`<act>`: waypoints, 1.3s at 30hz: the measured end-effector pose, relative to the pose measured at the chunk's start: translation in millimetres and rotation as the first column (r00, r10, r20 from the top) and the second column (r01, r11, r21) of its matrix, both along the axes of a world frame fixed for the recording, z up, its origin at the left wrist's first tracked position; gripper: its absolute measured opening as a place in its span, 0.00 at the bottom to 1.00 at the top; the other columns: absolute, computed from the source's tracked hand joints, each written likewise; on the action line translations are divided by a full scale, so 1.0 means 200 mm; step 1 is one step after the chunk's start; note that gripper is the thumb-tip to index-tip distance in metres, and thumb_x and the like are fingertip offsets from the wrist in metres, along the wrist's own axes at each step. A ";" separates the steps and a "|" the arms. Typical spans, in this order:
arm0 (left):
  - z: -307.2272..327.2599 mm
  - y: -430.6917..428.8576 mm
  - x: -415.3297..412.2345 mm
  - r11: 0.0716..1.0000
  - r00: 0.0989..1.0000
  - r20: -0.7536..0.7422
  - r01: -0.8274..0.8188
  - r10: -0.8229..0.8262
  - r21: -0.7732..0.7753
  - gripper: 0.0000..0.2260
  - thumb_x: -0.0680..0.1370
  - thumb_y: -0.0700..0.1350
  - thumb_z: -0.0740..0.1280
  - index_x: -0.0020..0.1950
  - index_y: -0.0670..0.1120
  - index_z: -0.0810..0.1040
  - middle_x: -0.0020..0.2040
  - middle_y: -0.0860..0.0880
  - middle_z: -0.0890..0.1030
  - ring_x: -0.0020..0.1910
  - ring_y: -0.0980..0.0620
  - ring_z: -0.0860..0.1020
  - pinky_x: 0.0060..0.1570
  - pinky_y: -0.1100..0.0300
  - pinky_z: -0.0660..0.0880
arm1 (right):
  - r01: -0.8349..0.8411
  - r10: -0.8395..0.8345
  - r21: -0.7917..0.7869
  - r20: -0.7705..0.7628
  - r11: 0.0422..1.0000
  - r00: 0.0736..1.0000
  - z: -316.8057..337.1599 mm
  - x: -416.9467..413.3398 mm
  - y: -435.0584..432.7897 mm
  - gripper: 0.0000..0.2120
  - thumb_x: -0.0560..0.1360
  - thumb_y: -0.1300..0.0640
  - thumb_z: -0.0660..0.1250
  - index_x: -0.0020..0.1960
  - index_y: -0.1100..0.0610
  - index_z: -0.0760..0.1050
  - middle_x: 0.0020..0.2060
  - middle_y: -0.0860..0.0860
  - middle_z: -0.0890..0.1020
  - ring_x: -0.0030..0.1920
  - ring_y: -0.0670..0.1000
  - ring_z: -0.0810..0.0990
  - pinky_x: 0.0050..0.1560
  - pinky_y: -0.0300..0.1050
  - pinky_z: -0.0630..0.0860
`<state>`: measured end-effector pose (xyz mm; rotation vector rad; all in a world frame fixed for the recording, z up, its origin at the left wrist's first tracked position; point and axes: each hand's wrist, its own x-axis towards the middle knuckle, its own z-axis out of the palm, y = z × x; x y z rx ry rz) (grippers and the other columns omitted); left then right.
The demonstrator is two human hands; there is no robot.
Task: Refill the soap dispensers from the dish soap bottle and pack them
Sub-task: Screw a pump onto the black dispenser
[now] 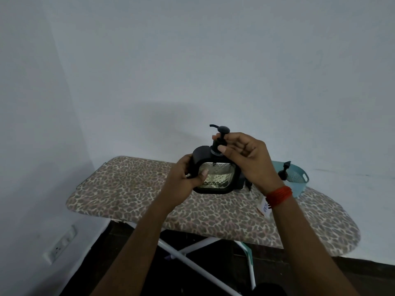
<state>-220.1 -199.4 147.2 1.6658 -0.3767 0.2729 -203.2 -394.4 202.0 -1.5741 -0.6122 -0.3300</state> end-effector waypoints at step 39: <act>-0.02 -0.08 -0.08 0.999 0.999 -0.046 -0.020 0.019 -0.026 0.16 0.76 0.40 0.71 0.64 0.44 0.77 0.56 0.49 0.83 0.56 0.51 0.81 0.56 0.49 0.77 | 0.087 -0.095 -0.092 -0.086 0.992 0.992 0.03 -0.07 0.07 0.19 0.70 0.60 0.79 0.60 0.55 0.81 0.39 0.51 0.75 0.41 0.52 0.78 0.49 0.54 0.83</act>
